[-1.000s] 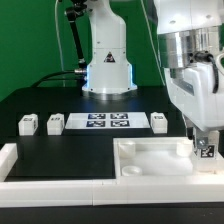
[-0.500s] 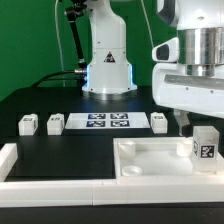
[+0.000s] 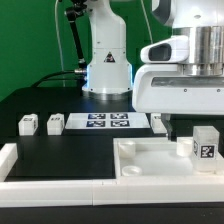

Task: Assemble square table

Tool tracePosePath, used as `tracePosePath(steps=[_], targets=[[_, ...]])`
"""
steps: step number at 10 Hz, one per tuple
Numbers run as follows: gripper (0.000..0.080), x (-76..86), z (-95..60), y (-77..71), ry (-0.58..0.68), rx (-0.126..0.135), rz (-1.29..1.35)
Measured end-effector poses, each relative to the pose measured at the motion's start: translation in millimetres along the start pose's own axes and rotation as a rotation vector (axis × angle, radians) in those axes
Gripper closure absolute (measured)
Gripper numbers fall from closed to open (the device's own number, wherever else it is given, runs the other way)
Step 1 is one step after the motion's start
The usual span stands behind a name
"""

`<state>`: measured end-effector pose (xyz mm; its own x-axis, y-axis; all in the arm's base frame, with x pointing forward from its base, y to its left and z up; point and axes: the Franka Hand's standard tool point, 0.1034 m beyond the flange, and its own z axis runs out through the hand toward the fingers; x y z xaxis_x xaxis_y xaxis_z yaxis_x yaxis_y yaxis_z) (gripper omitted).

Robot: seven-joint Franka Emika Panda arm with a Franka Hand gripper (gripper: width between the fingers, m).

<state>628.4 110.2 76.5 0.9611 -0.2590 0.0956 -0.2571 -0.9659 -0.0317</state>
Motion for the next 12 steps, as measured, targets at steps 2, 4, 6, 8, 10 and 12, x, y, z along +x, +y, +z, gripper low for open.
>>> tracePosePath(steps=[2,4,6,8,10,12], targets=[[0.0422,-0.2,0.0,-0.3,0.000,0.001,0.022],[0.0511,-1.2,0.2,-1.9,-0.003,0.006,0.218],[0.0511,-1.6,0.5,-2.1,-0.004,0.006,0.311],[0.0511,-2.3,1.2,-7.3,-0.030,-0.004,0.540],[0.0511,3.1,1.8,-7.0,-0.083,-0.041,0.784],[0.0509,2.8,2.9,-4.2,-0.128,-0.018,1.102]])
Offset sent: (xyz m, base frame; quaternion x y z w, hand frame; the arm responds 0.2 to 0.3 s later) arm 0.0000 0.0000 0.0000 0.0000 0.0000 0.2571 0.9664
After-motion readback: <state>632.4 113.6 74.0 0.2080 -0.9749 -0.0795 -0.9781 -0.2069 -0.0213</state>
